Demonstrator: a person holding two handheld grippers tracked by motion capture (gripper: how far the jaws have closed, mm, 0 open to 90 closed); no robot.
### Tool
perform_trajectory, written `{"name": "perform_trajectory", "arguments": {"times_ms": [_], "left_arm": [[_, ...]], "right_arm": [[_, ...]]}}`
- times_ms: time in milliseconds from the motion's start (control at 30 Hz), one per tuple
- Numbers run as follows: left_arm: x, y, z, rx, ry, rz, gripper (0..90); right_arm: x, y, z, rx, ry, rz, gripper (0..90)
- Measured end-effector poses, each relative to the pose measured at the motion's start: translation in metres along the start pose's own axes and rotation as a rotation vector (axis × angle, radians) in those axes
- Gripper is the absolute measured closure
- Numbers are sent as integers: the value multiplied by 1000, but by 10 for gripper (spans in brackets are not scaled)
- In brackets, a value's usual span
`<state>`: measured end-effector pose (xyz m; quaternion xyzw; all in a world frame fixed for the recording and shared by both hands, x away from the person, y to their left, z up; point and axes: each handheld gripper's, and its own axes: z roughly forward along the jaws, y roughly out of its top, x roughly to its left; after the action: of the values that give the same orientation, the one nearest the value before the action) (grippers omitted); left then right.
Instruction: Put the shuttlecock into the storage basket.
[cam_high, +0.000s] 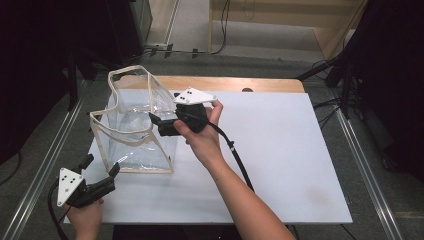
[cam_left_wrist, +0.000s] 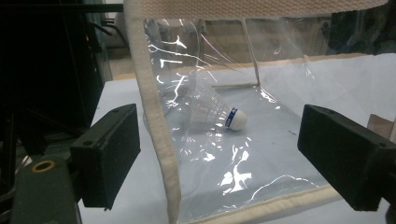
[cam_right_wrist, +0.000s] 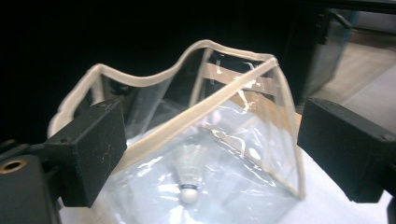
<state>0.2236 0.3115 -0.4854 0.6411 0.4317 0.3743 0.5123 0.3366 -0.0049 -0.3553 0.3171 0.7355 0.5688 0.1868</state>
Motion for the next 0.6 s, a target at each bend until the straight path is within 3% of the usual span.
{"name": "perform_trajectory", "arguments": {"times_ms": [67,600], "left_arm": [[0,0,0,0,0,0,137],[0,0,0,2,0,2,137]], "right_arm": [[0,-1,-1,10,-39,-9,67],[-7,-12,-13,-1,-56,-10,67]]}}
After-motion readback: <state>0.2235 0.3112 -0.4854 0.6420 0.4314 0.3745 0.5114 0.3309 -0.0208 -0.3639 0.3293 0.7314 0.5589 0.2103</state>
